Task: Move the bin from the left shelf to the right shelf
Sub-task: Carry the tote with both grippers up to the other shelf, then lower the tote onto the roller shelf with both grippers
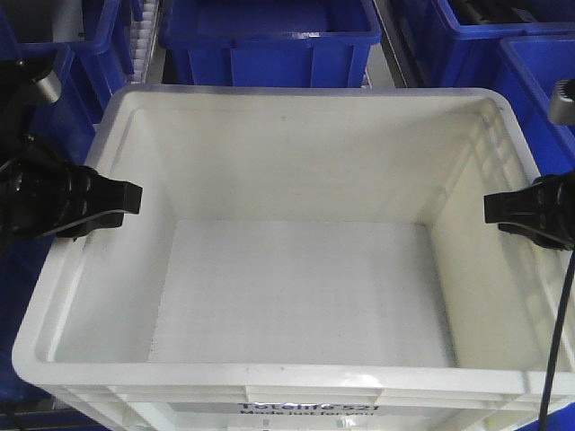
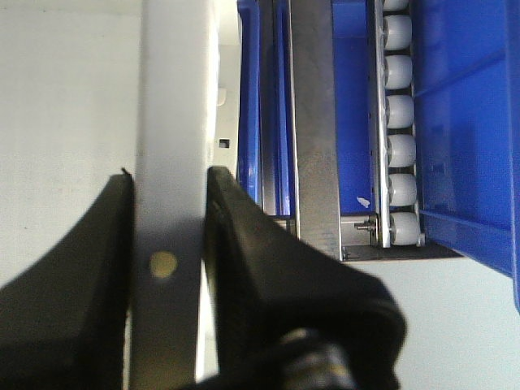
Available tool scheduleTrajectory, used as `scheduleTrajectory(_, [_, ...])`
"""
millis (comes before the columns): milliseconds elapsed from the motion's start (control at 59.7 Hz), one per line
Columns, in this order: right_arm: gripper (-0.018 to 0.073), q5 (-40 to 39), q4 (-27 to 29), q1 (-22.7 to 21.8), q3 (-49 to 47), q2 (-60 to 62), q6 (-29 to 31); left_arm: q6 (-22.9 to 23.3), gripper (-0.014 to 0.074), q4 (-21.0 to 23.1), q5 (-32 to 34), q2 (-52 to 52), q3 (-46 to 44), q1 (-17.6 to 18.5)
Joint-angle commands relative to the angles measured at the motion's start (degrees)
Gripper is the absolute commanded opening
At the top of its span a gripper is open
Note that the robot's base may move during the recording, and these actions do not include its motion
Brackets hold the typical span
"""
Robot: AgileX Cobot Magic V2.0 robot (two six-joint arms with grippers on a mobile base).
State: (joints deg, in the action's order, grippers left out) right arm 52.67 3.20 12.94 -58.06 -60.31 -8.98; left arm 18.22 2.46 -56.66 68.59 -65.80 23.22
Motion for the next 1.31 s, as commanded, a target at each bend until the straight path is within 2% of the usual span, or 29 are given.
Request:
scheduleTrajectory(0, [0.0, -6.6, -0.88, -0.42, -2.46, 1.31, 0.87, -1.04, -0.0006, 0.92, 5.67, -2.27, -2.41, 0.4])
scheduleTrajectory(1004, [0.0, -6.86, -2.44, -0.42, -2.46, 1.31, 0.78, -1.04, -0.0006, 0.82, 6.29, -2.16, -2.41, 0.4])
scheduleTrajectory(1105, [0.0, -8.71, -3.2, -0.42, -2.46, 1.31, 0.78, -1.04, -0.0006, 0.82, 6.73, -2.09, -2.41, 0.4])
scheduleTrajectory(1289, [0.0, -15.73, -6.17, -0.42, -2.46, 0.17, -0.47, -1.04, -0.0006, 0.66, 11.36, -0.17, -2.41, 0.4])
